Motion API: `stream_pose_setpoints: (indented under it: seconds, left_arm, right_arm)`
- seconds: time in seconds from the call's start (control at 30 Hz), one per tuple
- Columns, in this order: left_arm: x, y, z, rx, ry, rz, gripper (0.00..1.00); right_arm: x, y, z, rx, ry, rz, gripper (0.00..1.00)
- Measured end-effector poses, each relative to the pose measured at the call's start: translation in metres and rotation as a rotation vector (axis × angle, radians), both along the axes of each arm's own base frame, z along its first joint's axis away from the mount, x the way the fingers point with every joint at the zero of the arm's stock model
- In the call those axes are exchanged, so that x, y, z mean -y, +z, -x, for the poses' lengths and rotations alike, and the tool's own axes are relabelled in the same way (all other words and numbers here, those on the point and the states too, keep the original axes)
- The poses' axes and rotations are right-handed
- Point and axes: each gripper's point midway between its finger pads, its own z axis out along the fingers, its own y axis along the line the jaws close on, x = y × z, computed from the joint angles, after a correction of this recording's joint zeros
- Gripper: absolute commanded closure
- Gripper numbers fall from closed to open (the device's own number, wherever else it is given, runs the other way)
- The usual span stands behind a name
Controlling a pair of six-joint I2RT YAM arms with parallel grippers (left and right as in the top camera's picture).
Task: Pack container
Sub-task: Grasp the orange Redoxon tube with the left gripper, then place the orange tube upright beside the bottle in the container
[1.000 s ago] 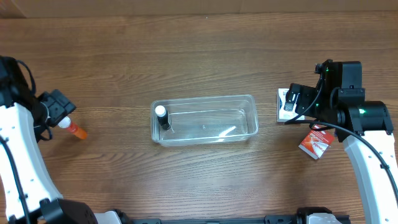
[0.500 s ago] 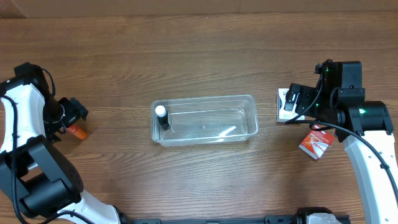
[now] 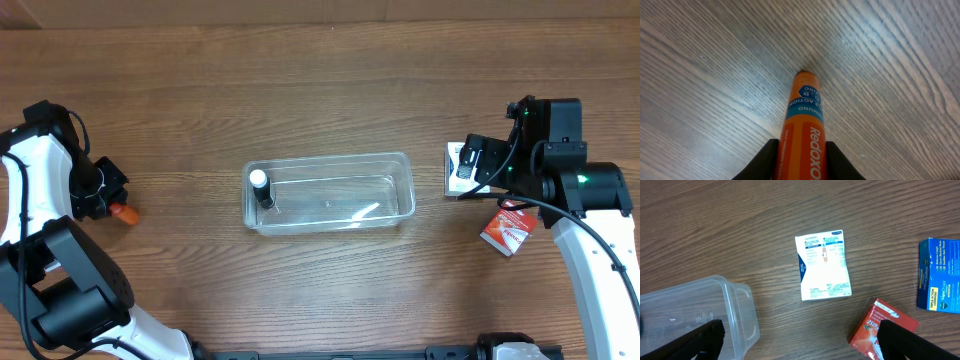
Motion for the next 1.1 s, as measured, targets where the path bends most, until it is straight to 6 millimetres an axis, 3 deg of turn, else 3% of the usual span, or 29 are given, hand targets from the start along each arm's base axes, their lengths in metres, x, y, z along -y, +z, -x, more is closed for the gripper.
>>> stream_pose_setpoints:
  seconds: [0.2,0.3,0.4,0.5,0.57,0.63,0.77,0.83,0.93,1.1]
  left_arm:
    - [0.009,0.012,0.002,-0.020,-0.012,0.030,0.95]
    - [0.025,0.032,-0.004,0.016,-0.049,0.040,0.96]
    - [0.068,0.084,-0.011,0.135,-0.168,0.022,0.96]
    - [0.129,0.142,-0.008,0.306,-0.329,0.010,0.96]
    - [0.167,0.164,0.003,0.365,-0.419,0.029,0.96]
    - [0.201,0.171,0.012,0.385,-0.501,0.059,0.96]
    - [0.252,0.163,0.020,0.355,-0.610,0.085,0.96]
    - [0.266,0.151,0.024,0.316,-0.633,0.073,0.96]
    - [0.276,0.125,0.023,0.260,-0.631,0.063,0.96]
    - [0.279,0.064,0.024,0.153,-0.614,0.056,0.95]
  right_arm:
    - [0.000,0.000,0.000,0.000,0.001,0.000,0.00]
    - [0.000,0.000,0.000,-0.001,0.000,-0.001,0.00]
    - [0.000,0.000,0.000,0.000,0.001,0.000,0.00]
    - [0.000,0.000,0.000,0.000,0.000,-0.001,0.00]
    - [0.000,0.000,0.000,-0.001,0.000,0.000,0.00]
    - [0.000,0.000,0.000,-0.001,0.000,0.000,0.00]
    - [0.000,0.000,0.000,0.000,0.001,-0.002,0.00]
    - [-0.001,0.000,0.000,-0.001,0.002,-0.003,0.00]
    - [-0.001,0.000,0.000,0.000,0.003,-0.004,0.00]
    - [-0.001,0.000,0.000,0.000,0.002,-0.004,0.00]
